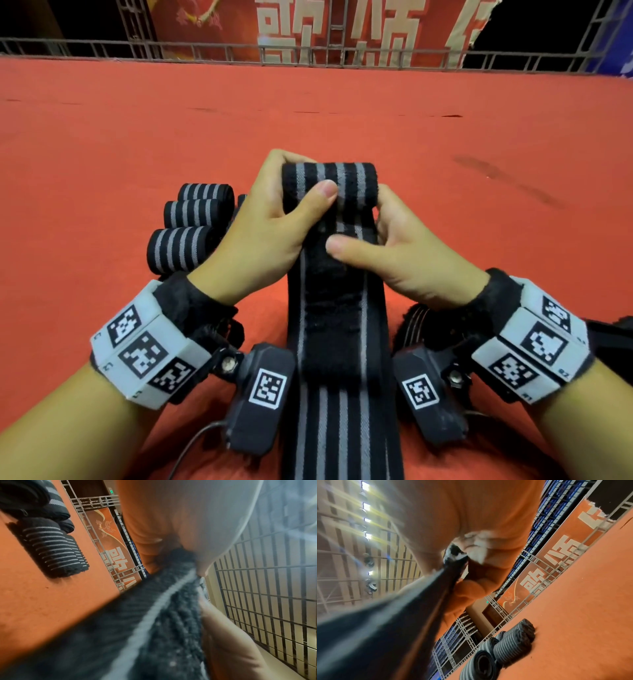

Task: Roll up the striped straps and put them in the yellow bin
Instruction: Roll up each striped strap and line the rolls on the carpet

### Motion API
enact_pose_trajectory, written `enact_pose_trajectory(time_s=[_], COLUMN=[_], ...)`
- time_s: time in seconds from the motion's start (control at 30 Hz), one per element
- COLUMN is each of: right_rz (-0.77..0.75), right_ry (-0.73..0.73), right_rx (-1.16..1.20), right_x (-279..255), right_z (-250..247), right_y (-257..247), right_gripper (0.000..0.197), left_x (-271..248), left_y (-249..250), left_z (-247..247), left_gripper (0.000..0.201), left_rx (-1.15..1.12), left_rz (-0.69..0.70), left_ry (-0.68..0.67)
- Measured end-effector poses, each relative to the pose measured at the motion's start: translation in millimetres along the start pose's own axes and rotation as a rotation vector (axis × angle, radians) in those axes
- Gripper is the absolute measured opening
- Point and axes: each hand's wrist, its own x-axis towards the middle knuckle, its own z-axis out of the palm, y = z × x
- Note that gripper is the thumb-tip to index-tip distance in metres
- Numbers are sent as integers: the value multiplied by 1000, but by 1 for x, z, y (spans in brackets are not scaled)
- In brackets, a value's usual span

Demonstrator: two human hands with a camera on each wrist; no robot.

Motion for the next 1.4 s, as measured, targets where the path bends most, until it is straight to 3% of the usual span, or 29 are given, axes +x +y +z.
enact_pose_trajectory(time_s=[0.27,0.43,0.6,0.7,0.77,0.9,1.03,1.17,1.27,1.33,1.4], right_rz=[190,252,201,69,-25,-234,-295,-297,-205,-111,-136], right_ry=[-394,-464,-344,-22,119,141,121,104,96,116,149], right_rx=[-113,-99,-150,-109,-91,-194,-280,-354,-296,-234,-223], right_x=[-9,-12,-9,0,4,3,2,1,2,3,5], right_z=[12,6,-4,-12,-13,-13,-12,-13,-11,-11,-11], right_y=[9,-1,-12,-18,-21,-19,-16,-13,-13,-12,-12], right_gripper=[89,82,68,48,40,20,13,13,16,30,29], left_x=[13,12,9,2,-4,-6,-4,-2,-2,-3,-5], left_y=[-1,-1,3,5,6,9,9,8,9,8,8], left_z=[-31,-31,-29,-16,-5,1,-2,-2,-5,-5,-2], left_gripper=[24,27,28,31,34,32,26,25,22,24,25], left_rx=[44,57,128,198,207,65,-4,-60,36,112,117], left_rz=[121,176,177,163,182,83,-33,-52,41,94,74], left_ry=[56,1,-15,-112,-169,-208,-182,-190,-222,-231,-230])
